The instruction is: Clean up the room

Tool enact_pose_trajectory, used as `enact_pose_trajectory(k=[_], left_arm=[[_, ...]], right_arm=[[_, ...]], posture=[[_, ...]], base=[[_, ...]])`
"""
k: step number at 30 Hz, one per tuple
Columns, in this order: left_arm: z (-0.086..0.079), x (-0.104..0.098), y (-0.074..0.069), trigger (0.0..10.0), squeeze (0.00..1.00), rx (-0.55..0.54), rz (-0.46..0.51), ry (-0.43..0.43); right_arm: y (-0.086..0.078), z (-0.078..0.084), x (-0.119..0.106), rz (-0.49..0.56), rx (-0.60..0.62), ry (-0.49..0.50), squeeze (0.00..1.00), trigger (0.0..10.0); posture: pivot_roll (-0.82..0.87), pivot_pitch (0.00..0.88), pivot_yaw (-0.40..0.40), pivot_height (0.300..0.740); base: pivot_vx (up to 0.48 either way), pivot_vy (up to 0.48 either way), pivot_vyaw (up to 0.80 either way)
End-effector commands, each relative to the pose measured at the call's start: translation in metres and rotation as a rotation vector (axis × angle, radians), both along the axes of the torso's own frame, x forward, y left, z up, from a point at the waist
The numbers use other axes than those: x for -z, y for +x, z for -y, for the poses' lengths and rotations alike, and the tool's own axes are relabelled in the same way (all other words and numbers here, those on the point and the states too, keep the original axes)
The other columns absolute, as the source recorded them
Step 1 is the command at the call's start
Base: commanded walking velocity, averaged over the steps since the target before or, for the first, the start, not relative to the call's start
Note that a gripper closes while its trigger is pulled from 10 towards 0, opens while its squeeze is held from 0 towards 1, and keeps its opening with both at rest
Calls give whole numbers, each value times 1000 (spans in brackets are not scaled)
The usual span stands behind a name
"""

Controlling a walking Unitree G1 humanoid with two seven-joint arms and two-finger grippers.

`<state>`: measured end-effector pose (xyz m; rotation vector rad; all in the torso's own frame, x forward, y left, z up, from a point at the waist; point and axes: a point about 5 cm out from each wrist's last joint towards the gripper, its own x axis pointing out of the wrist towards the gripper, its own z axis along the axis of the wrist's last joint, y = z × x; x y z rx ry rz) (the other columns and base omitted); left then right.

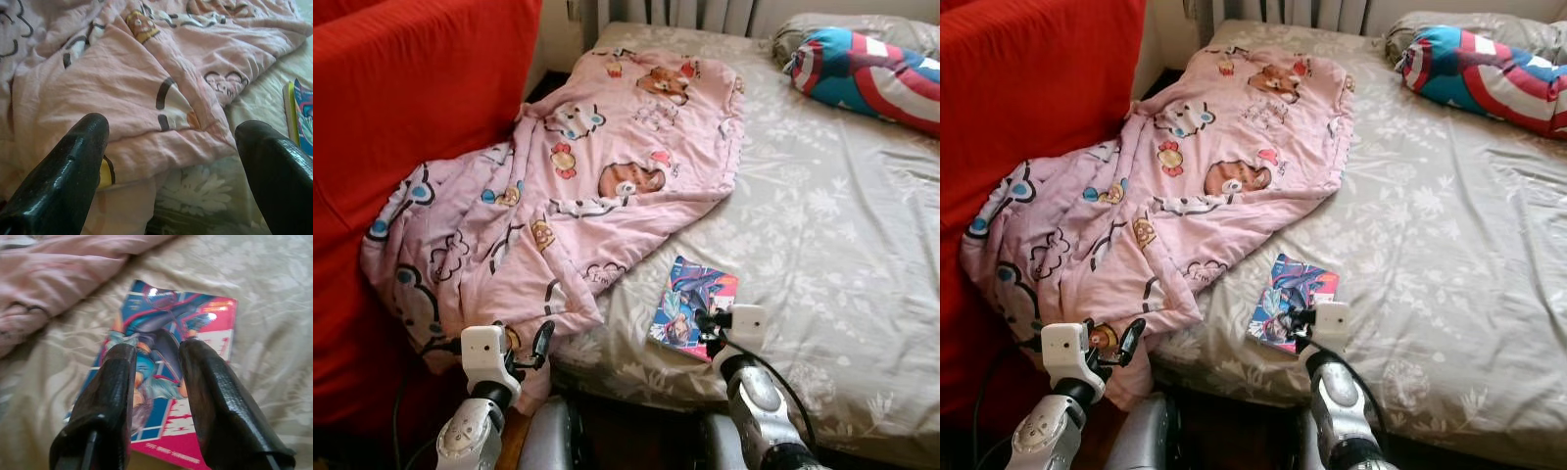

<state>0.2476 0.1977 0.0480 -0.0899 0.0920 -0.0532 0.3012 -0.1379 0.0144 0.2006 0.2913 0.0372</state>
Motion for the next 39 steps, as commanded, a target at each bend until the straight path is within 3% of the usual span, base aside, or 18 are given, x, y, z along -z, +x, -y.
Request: enact_pose_trajectory(k=[1, 6, 12, 20, 21, 25, 30, 33, 39], left_arm=[[-1, 0, -3, 10000, 0, 8, -16, 17], [-3, -2, -1, 10000, 0, 2, -16, 21], [-3, -5, 2, 10000, 0, -3, -12, 21], [-6, -3, -6, 10000, 0, -9, -24, 27], [-6, -3, -6, 10000, 0, -9, -24, 27], [-9, -2, -15, 10000, 0, -10, -43, 45], [-15, -3, -22, 10000, 0, -18, -50, 60], [-17, -3, -27, 10000, 0, -9, -60, 80], [-18, -6, -34, 10000, 0, 2, -67, 95]], right_arm=[[-1, 3, 3, -33, 17, -15, 0, 10000], [-1, 10, -2, 32, 27, -40, 0, 10000], [-5, 19, 5, -10, 67, -46, 0, 10000], [2, 28, 2, -41, 146, 66, 0, 10000], [2, 28, 2, -41, 146, 66, 0, 10000], [8, 20, 0, -71, 173, 238, 0, 10000], [9, 12, 0, -78, 145, 229, 0, 10000], [10, 8, 1, -102, 164, 303, 0, 10000], [13, 9, -3, -89, 176, 278, 0, 10000]], posture=[[56, 236, -11, 610], [50, 240, -13, 590], [50, 241, -13, 590], [72, 254, -10, 590], [72, 254, -10, 590], [94, 268, -3, 590], [115, 285, 0, 590], [126, 302, 4, 590], [143, 320, 15, 590]], base=[[0, 0, 0], [0, 0, 0], [0, 0, 0], [0, 0, 0], [0, 0, 0], [0, 0, 0], [0, 0, 0], [0, 0, 0], [0, 0, 0]])
